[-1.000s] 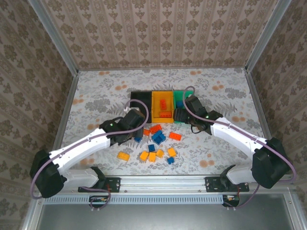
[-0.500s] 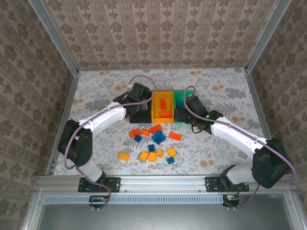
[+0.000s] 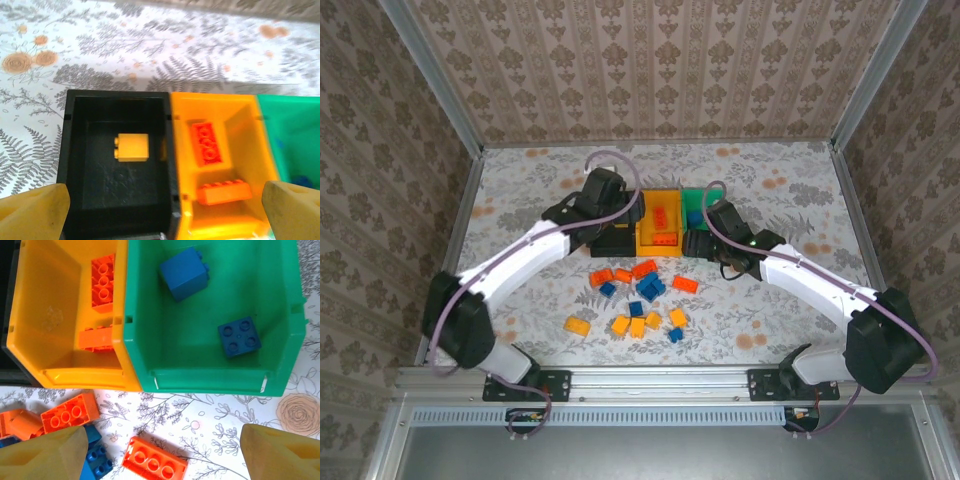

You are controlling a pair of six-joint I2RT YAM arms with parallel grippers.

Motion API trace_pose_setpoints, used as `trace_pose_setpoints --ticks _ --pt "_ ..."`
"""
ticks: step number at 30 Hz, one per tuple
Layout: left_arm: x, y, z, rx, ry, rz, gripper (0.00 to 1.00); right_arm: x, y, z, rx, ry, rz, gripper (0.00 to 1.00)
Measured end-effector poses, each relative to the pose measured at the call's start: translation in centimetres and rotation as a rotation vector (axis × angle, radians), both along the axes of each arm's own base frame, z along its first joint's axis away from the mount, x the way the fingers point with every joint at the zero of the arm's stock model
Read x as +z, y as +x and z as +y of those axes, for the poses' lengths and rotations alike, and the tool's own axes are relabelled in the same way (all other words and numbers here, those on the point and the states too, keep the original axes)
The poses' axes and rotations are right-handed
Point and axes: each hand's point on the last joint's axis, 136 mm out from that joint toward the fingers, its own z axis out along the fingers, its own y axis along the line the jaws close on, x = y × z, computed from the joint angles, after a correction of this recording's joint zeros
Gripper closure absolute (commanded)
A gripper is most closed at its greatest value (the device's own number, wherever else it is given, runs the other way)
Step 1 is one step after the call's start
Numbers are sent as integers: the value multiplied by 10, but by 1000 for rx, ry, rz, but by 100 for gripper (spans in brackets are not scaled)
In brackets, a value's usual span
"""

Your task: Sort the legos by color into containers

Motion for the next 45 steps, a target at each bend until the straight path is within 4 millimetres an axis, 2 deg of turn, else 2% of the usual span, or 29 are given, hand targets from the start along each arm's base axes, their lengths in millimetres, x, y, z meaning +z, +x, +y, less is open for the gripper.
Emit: trace_pose_setpoints --ticks 3,5,9,12,15,19,27,31,35,38,41,43,45 --pt "23 -34 -2 -54 -71 -54 0 -8 -13 15 71 -10 25 19" --pt "24 -55 -2 -86 -92 -63 0 -17 -29 31 142 -21 53 19" --pt "1 -93 4 -130 -91 -34 0 -43 -69 58 280 -60 123 20" --pt "-17 -110 16 -124 -81 -6 0 -67 -93 66 337 -104 181 23" --pt "-26 -121 35 -89 -91 -2 0 -83 -110 67 368 -149 222 27" --pt "-33 -129 51 -52 -119 -9 0 -95 -122 70 381 -187 245 32" --pt "-46 -133 63 -1 -123 9 0 -110 -129 66 357 -234 270 59" --pt "-49 -134 68 15 -117 14 0 -110 -126 63 342 -246 258 71" --pt "-51 -135 72 30 -113 14 0 -104 -122 60 338 -260 234 75" --pt "-55 -137 77 46 -109 22 0 -82 -109 68 347 -244 198 75" --pt "-63 -140 82 57 -106 30 0 -35 -73 94 346 -173 98 74" --pt "-70 -143 86 64 -105 42 0 2 -43 118 345 -121 18 73" --pt "-75 -145 88 72 -104 52 0 31 -13 142 342 -78 -51 73"
